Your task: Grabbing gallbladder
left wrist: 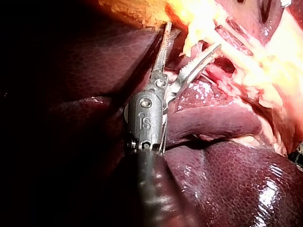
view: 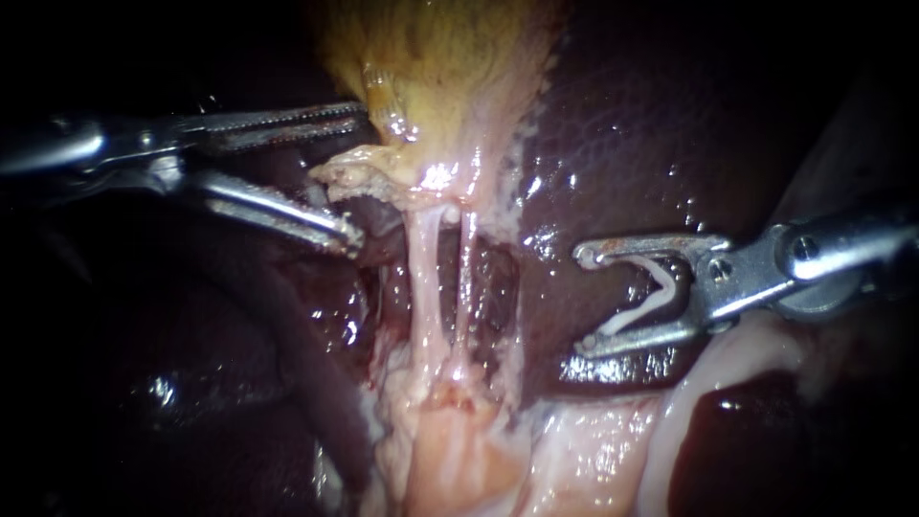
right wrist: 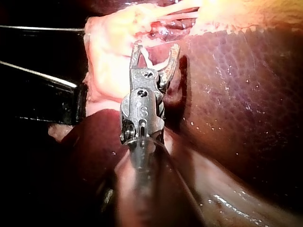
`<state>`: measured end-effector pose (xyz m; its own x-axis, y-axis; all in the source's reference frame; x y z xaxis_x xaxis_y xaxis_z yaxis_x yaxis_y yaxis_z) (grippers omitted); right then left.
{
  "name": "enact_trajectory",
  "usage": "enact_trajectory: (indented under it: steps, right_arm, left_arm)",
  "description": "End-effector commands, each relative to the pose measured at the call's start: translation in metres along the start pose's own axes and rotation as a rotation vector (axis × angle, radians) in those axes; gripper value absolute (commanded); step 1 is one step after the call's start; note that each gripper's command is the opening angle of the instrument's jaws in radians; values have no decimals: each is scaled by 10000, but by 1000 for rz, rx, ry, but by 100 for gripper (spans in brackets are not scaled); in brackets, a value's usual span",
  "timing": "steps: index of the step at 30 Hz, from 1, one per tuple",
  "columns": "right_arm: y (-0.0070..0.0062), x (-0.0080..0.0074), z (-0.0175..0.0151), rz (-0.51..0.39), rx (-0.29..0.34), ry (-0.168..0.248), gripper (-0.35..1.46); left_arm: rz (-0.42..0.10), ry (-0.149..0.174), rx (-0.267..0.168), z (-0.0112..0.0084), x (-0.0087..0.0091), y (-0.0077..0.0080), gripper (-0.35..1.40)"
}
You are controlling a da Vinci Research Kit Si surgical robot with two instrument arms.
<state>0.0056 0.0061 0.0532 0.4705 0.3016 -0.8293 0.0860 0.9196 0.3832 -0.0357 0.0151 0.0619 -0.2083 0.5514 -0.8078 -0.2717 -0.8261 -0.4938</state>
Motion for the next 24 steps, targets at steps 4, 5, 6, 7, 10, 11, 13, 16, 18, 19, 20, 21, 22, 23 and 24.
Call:
enact_trajectory:
  steps: [4,5,6,7,10,11,13,16,18,19,20,21,22,23,24]
  right_arm:
    - [1,0,0,0,0,0,50]
    - [1,0,0,0,0,0,50]
    - [1,0,0,0,0,0,50]
    - [1,0,0,0,0,0,50]
    - [1,0,0,0,0,0,50]
    - [1,0,0,0,0,0,50]
    - [1,0,0,0,0,0,50]
    - [1,0,0,0,0,0,50]
    - [1,0,0,0,0,0,50]
    - [1,0,0,0,0,0,50]
    - [1,0,0,0,0,0,50]
    - [1,0,0,0,0,0,50]
    - [1,0,0,0,0,0,50]
    - [1,0,0,0,0,0,50]
    - [1,0,0,0,0,0,50]
  left_arm:
    - [-12,1,0,3,0,-1,41]
    - [-18,1,0,4,0,-1,31]
    - [-24,1,0,4,0,-2,22]
    - [-24,1,0,4,0,-2,15]
    - [-29,2,-3,6,-2,-4,-18]
    - [-28,2,-3,6,-3,-5,-28]
    - [-34,-7,-5,4,-4,-5,-35]
    - [-62,-30,-9,-1,-6,-4,-35]
    - [-80,-44,-11,-4,-6,-3,-35]
    - [-86,-50,-12,-6,-5,-2,-35]
    - [-97,-56,-12,-7,-5,-1,-35]
    - [-103,-65,-13,-8,-4,2,-35]
    - [-109,-71,-10,-9,-2,4,-35]
    - [-121,-79,-12,-10,-1,7,-35]
    - [-134,-85,-18,-12,2,12,-35]
